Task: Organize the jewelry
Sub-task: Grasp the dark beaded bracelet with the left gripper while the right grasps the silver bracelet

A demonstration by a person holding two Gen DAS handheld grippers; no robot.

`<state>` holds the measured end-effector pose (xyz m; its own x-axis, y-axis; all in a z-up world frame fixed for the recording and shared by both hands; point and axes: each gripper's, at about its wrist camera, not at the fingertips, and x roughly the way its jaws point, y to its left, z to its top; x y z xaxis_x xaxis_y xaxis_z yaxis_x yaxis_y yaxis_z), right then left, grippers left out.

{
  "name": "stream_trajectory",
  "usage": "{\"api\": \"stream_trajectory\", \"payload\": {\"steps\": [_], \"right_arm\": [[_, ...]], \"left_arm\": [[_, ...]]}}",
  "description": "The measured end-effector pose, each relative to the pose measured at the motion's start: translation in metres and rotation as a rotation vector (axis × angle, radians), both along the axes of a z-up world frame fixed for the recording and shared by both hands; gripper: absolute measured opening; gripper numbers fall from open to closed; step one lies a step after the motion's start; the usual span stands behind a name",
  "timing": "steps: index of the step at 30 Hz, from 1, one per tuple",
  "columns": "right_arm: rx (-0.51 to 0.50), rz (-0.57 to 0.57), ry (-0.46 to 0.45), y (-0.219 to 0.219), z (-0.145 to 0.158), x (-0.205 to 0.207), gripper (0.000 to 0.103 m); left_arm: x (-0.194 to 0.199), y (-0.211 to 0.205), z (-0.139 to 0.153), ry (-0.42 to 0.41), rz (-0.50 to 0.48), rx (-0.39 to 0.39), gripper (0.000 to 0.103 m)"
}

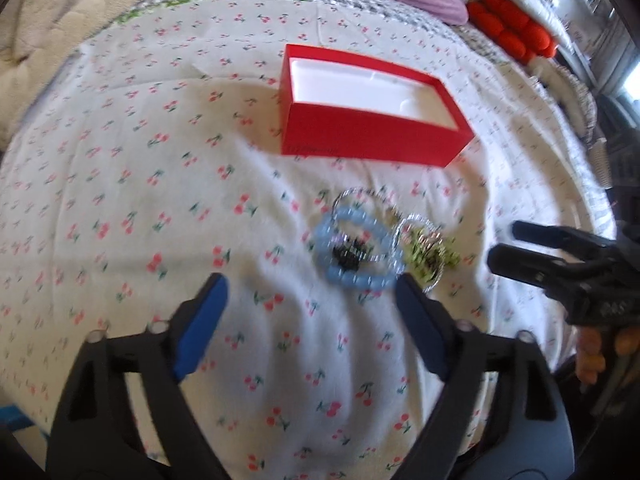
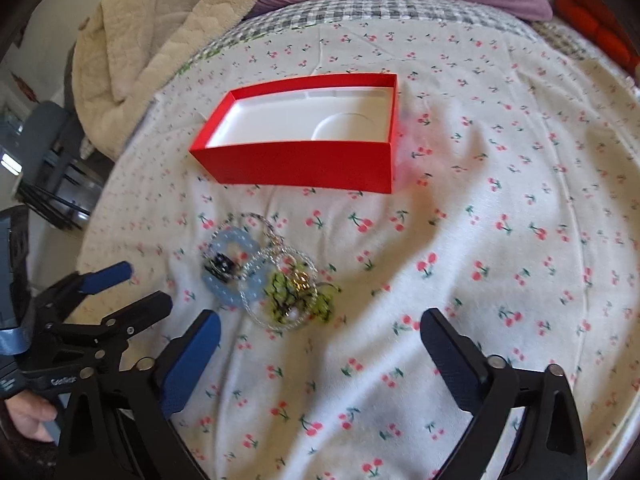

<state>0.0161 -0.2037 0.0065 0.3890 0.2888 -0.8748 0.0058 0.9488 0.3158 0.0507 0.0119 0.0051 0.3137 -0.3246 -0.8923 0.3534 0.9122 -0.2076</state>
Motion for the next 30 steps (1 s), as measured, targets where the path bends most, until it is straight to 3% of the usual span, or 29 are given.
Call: {"api": "stream_trajectory", "payload": {"steps": [3,6,12,20,27,30], "right_arm": [[0.091,0.035,0.010,-0.005,-0.004,0.015,0.072],[0.134,0.062,0.021,-0.005,-0.011,0.029,0.057],[0.081,0.102,0.040,-0.002,-0.029,0.048,0.032],[0.021,0.198,-0.007,0.013,-0.029,0.057,0.030],[-0.063,0.252,-0.007,0.023,-0.041,0.059,0.032],[-0.101,0.280,-0.021,0.032,-0.041,0.059,0.034]], "left_arm": [[0.017,-0.001,-0.004,0.044,-0.034,-0.077,0.062],[0.031,-0.006,-0.009,0.054,-0.066,-0.101,0.054],[0.048,-0.022,-0.025,0.097,-0.113,-0.110,0.038],[0.057,-0.035,-0.036,0.090,-0.146,-0.067,0.028],[0.061,-0.040,-0.036,0.070,-0.153,-0.052,0.007],[0.063,-0.040,-0.033,0.055,-0.145,-0.041,0.005]]}}
